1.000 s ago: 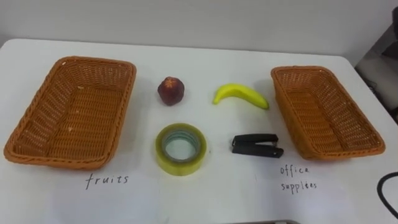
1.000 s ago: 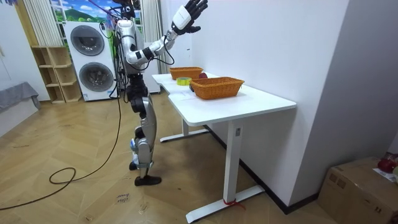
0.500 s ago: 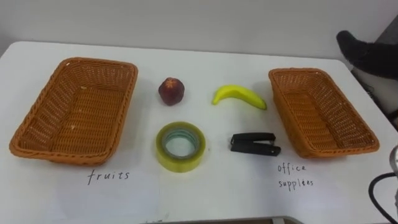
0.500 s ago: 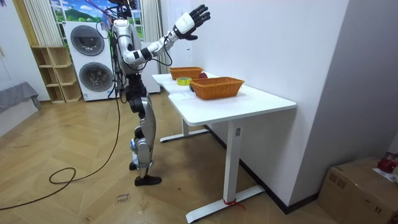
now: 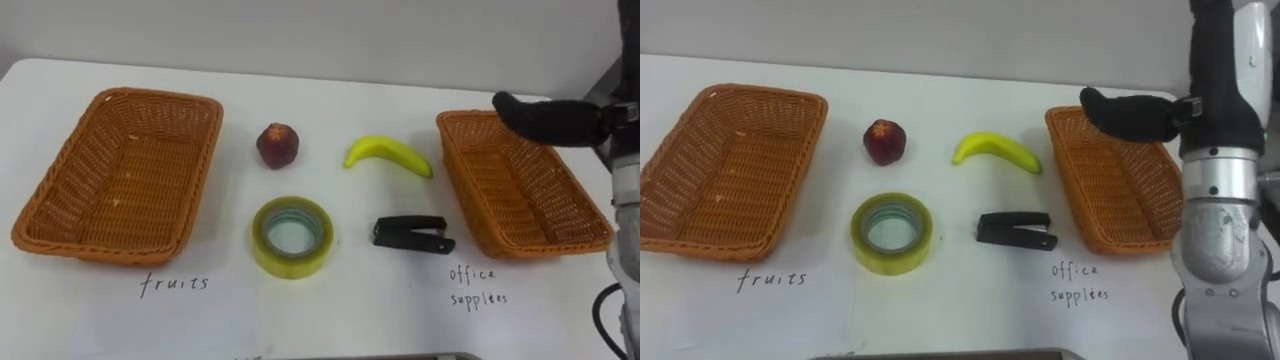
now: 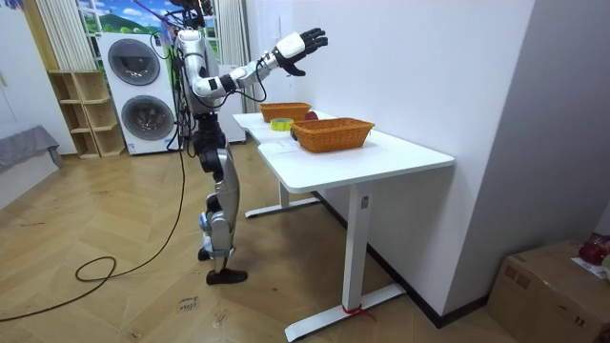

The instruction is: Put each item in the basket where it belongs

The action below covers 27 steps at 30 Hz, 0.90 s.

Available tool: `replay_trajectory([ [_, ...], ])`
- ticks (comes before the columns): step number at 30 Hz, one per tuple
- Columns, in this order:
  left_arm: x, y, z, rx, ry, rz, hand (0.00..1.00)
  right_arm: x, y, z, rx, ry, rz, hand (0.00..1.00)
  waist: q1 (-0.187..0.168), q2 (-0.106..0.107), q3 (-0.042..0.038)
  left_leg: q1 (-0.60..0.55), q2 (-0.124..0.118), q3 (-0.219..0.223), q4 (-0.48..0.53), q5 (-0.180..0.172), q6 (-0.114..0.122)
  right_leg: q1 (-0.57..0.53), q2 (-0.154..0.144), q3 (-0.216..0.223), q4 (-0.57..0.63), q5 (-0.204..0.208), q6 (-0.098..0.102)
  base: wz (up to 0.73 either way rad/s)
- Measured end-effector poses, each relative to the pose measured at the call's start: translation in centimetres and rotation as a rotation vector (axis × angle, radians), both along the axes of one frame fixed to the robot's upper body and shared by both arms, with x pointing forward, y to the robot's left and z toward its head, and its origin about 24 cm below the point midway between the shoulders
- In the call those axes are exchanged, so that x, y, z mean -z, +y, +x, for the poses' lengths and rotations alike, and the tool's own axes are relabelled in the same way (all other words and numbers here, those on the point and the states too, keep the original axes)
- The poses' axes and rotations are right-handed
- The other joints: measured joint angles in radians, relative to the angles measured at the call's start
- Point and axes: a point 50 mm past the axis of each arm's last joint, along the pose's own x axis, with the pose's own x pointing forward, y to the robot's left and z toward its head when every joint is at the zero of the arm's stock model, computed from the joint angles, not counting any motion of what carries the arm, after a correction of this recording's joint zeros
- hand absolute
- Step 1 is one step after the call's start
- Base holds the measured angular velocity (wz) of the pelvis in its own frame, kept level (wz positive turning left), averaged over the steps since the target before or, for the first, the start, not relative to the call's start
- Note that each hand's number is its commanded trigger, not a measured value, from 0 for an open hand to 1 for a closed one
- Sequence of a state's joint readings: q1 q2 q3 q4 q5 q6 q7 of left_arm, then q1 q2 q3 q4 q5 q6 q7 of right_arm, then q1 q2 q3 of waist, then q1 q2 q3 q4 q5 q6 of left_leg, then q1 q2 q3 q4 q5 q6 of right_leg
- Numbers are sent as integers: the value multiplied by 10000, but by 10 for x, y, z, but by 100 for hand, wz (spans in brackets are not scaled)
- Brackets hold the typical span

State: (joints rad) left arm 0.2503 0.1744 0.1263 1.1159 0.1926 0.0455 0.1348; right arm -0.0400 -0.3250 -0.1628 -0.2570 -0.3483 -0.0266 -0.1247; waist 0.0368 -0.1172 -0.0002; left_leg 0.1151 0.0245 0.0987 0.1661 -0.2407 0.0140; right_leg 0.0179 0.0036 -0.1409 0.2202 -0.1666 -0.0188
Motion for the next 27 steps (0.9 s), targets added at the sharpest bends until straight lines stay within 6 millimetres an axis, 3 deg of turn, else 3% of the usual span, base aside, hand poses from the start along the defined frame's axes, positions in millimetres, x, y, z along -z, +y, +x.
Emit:
replay_trajectory([
  [16, -1, 0, 13, 59, -281, -482, 0, 20, 17, 7, -1667, 2313, -484, 0, 4, -13, -12, -66, 6, -141, -9, 0, 0, -5, 2, -114, -17, 25, -4, 1],
  [27, -2, 1, 22, 186, -529, -507, 0, 32, 18, 9, -2176, 3482, -748, 0, 145, -47, -37, -187, -6, -191, 33, 1, 1, -93, -17, -110, -19, 26, -5, 0],
])
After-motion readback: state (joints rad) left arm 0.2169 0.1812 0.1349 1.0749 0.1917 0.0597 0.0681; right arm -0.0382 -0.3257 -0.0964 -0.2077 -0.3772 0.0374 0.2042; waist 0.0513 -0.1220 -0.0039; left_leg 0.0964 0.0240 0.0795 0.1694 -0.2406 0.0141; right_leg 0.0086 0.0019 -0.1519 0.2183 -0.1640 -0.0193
